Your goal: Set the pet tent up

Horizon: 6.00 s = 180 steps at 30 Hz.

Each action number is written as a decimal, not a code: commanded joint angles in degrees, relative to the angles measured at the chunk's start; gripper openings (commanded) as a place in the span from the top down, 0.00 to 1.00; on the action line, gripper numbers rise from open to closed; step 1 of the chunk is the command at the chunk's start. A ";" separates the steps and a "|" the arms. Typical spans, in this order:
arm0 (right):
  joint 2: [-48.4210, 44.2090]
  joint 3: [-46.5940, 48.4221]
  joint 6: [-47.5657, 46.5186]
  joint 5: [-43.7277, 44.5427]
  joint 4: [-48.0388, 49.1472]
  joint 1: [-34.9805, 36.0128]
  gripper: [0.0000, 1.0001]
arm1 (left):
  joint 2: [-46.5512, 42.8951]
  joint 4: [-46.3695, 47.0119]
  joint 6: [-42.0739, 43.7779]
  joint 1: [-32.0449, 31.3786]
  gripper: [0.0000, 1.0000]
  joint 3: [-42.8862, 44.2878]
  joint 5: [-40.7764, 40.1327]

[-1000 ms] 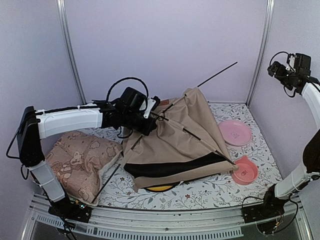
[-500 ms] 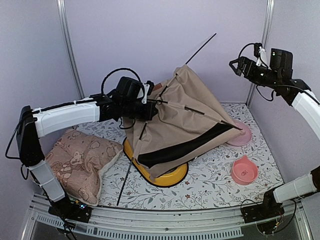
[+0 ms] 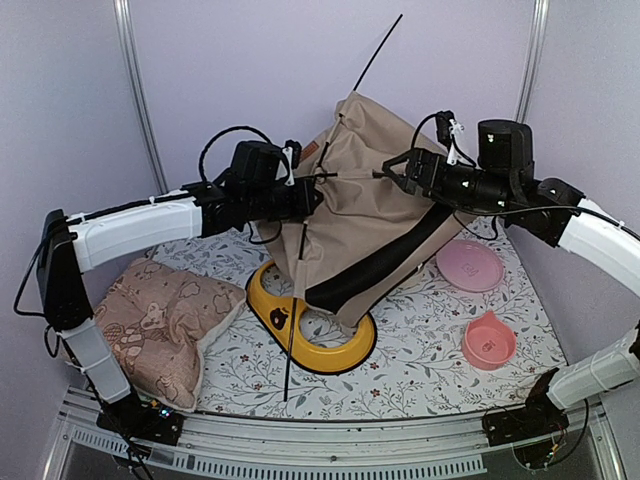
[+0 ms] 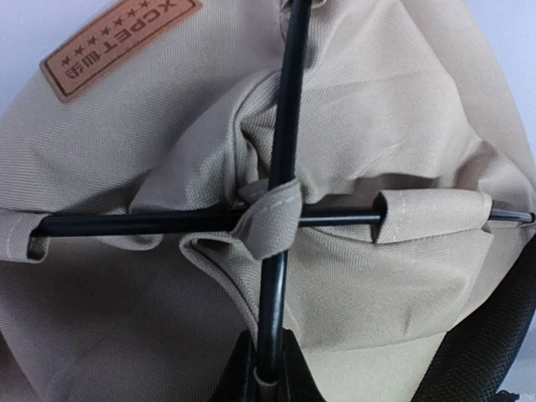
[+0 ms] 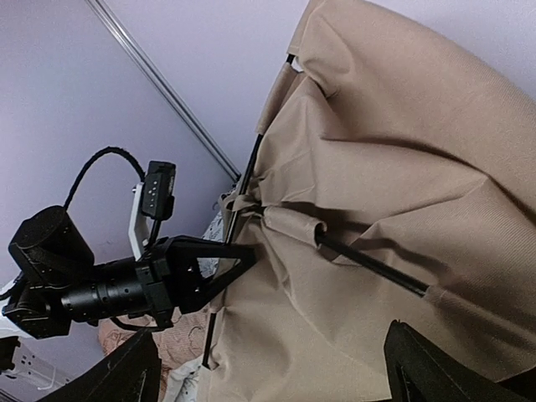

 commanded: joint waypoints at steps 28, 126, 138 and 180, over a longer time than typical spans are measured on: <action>11.85 -4.07 28.02 10.11 19.00 3.59 0.24 | -3.90 23.49 4.19 -4.51 1.00 -9.65 4.43; 14.77 33.90 8.34 -22.38 26.89 -16.86 1.00 | 0.09 -19.94 39.33 0.49 0.49 23.94 12.78; 17.82 33.87 11.97 -25.55 26.89 -16.86 1.00 | 4.51 -16.82 39.31 -0.46 0.54 24.88 16.13; 19.50 33.77 12.32 -25.92 25.00 -17.77 1.00 | 4.79 -11.25 40.35 -1.91 0.59 21.20 15.33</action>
